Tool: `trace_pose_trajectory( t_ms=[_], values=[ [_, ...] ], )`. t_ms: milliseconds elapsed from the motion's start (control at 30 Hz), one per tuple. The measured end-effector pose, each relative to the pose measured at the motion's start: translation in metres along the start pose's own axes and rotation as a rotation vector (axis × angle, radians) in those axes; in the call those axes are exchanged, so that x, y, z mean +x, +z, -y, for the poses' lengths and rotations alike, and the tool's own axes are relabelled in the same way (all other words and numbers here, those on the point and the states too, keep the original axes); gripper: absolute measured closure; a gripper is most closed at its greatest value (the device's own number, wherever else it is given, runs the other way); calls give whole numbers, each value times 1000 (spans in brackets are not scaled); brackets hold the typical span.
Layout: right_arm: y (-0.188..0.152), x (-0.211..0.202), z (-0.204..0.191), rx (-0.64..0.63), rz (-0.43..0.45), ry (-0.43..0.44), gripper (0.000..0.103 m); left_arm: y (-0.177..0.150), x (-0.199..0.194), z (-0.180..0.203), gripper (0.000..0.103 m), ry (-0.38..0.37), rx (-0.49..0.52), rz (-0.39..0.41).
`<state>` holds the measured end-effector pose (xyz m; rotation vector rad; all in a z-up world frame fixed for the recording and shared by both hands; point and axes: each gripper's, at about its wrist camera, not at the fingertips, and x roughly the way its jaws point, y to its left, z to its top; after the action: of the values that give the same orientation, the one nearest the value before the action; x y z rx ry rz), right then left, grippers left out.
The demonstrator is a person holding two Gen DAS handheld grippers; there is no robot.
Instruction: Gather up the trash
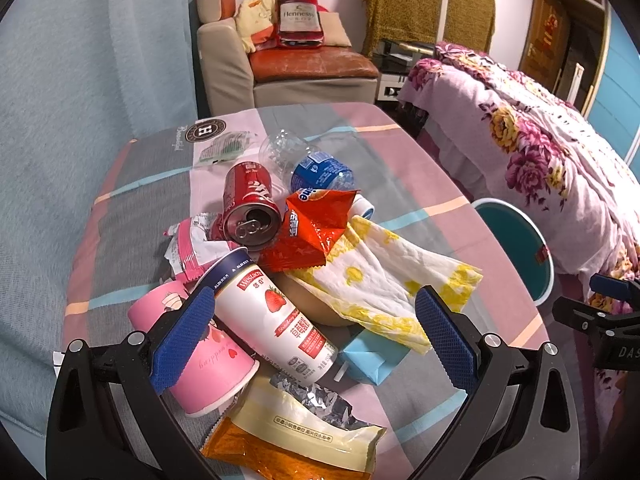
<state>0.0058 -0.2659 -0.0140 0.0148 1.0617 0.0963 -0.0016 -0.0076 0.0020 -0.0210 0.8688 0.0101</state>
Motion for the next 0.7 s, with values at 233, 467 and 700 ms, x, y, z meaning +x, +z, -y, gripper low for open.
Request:
trace_pose_trajectory(
  t_ms=[233,467,700],
  values=[
    [-1,4,-1,-7,-8,-7,6,0,0,0,3,-1,-1,-1],
    [2,5,-10,-31,-18,-12,6,-5,4,4,3,-11,-17,-11],
    [8,2,-21,-59,-18,-21,6,-7,5,-6,3,-16,-39,-11]
  ],
)
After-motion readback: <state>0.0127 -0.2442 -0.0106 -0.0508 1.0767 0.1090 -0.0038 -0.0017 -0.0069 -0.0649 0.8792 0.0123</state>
